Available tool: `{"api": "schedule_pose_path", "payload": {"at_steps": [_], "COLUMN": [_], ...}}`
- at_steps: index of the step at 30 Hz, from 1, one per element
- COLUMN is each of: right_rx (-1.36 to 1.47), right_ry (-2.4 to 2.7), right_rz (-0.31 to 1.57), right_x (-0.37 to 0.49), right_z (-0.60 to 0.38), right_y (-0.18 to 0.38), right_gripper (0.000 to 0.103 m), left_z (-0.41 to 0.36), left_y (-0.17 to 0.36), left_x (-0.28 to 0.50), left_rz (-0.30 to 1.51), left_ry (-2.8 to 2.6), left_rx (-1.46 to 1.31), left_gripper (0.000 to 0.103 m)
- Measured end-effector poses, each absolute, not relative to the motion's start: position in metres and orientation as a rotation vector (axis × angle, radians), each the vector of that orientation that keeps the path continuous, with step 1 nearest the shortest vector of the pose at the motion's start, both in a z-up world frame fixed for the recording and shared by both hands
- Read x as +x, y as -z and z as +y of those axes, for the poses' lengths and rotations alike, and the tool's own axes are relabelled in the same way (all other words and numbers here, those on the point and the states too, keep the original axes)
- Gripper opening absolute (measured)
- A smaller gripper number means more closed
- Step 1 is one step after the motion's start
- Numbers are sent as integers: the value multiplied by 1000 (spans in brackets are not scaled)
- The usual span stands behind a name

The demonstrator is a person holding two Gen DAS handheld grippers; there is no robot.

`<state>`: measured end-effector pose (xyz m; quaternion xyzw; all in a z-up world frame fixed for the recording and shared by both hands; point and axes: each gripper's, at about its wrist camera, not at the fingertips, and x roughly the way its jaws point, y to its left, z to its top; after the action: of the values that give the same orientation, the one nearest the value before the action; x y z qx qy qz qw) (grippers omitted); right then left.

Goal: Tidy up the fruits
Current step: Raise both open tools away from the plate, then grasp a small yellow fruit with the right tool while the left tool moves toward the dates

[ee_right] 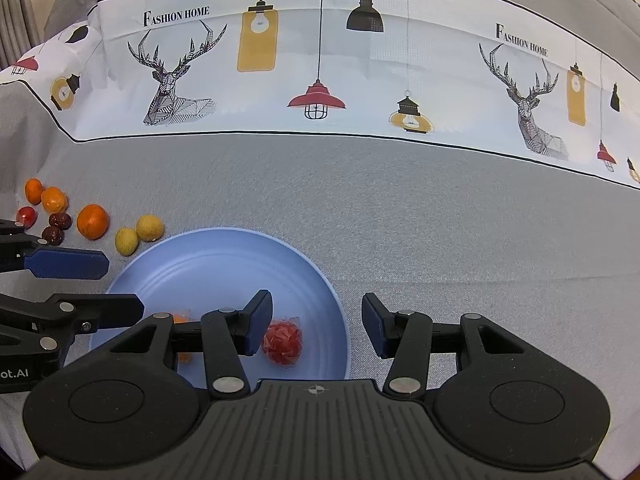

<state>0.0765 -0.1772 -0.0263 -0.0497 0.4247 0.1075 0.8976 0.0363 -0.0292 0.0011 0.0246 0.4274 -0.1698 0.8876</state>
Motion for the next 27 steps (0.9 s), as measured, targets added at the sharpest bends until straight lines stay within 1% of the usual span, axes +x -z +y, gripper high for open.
{"api": "schedule_pose_path", "payload": {"at_steps": [15, 16, 17, 18, 21, 22, 23, 24, 26, 27], "right_rx": [-98, -94, -89, -83, -65, -56, -47, -36, -15, -8], "right_ry": [-218, -216, -213, -211, -205, -205, -206, -210, -226, -237], "right_rz": [869, 864, 858, 849, 820, 809, 797, 784, 767, 763], "right_x": [77, 77, 76, 76, 76, 76, 76, 76, 77, 77], "right_z": [-179, -180, -181, -181, -183, -184, -184, -185, -185, -185], "right_y": [24, 23, 23, 22, 17, 16, 14, 12, 9, 8], "right_gripper": [52, 52, 52, 52, 49, 47, 41, 39, 30, 29], "left_z": [-27, -23, -17, -10, 26, 41, 55, 69, 97, 107], "left_y": [-4, -6, -9, -13, -23, -26, -28, -30, -33, -33], "left_x": [37, 38, 39, 41, 48, 50, 51, 52, 52, 52], "left_rz": [880, 874, 866, 854, 825, 818, 812, 808, 802, 804], "left_ry": [349, 341, 330, 311, 214, 173, 134, 90, -4, -52], "left_rx": [42, 25, 1, -29, -179, -240, -294, -350, -446, -475], "left_gripper": [47, 46, 41, 33, 18, 16, 14, 14, 14, 14]}}
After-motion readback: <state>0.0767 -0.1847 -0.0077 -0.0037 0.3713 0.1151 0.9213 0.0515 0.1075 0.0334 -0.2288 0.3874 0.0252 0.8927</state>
